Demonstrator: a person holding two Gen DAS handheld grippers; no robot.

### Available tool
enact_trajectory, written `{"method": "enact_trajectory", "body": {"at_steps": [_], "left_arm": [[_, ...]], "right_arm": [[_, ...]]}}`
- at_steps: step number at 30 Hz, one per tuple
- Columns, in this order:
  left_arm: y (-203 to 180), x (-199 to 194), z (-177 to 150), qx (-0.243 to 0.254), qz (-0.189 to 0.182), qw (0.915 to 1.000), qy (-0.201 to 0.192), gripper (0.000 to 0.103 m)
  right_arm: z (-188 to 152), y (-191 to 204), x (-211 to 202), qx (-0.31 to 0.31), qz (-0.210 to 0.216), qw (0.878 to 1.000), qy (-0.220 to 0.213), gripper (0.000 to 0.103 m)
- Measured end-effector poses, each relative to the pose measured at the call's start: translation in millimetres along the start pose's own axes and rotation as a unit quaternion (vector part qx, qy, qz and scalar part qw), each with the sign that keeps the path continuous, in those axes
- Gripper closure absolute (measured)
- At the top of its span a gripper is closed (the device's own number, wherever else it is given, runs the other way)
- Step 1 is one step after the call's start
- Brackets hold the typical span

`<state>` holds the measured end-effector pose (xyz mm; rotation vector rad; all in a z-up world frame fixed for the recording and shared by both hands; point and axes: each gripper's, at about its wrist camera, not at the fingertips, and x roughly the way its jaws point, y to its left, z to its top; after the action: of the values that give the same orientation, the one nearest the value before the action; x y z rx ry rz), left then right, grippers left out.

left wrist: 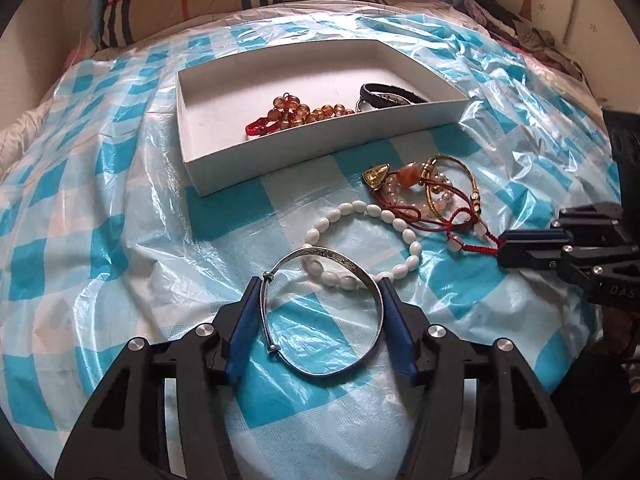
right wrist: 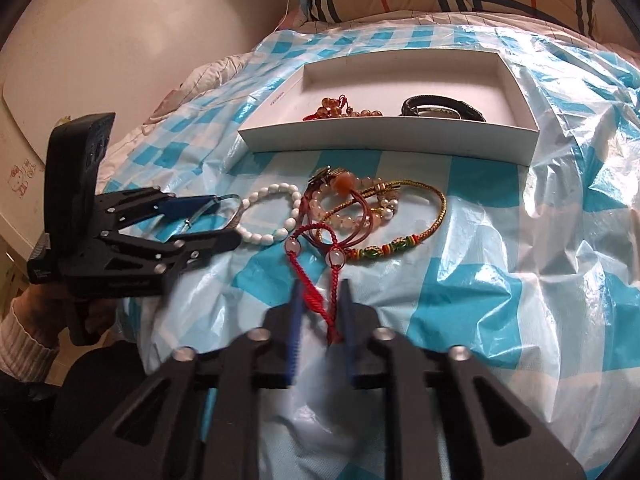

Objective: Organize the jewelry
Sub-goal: 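Hold the red tassel bracelet up with the right tool while the left tool holds the silver bangle, then carry the silver bangle and red tassel bracelet over the white box with both tools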

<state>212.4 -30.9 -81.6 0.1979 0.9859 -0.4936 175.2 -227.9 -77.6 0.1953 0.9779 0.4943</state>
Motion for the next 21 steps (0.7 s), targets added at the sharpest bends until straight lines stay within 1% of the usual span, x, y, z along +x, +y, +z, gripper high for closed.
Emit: {"method": "enact_trajectory", "body": {"at_steps": [6,11,13,15,16,18,19,21], "left_arm": [[7.6,-17.1,-5.0,-0.033,-0.025,0.9989,-0.021,0.049],[6.0,-38.4,-4.3,-0.037,-0.03,0.9978,-0.047,0.049],[3.9,-42.8,-1.7,-0.032,-0.03,0.9977,-0.052,0.049],[2.2,-44.3,0.8,-0.029,-0.029,0.9977,-0.054,0.049],[1.9,-44.1,1.2,-0.029,-0.029,0.9977,-0.054,0.049],[1.5,-42.3,1.0,-0.029,-0.032,0.9978,-0.051,0.049],[1.3,-41.4,0.3,-0.029,-0.032,0.9978,-0.049,0.048],[0.2,-39.4,-0.7,-0.028,-0.033,0.998,-0.047,0.048]], "right_arm": [[-1.3,-10.4,-26.1,0.044,0.026,0.998,-0.033,0.096],[4.6,-11.3,-43.4,0.056,0.034,0.996,-0.058,0.096],[7.5,-7.9,-45.7,0.048,0.028,0.997,-0.059,0.096],[8.9,-3.7,-39.1,0.031,0.015,0.999,-0.041,0.096],[8.8,-2.4,-33.3,0.027,0.013,0.999,-0.029,0.093],[8.8,1.5,-22.5,0.015,0.003,1.0,-0.02,0.04],[8.8,4.6,-16.9,0.003,0.001,1.0,-0.02,0.039],[12.5,10.2,-1.1,-0.016,-0.008,1.0,-0.005,0.039]]}}
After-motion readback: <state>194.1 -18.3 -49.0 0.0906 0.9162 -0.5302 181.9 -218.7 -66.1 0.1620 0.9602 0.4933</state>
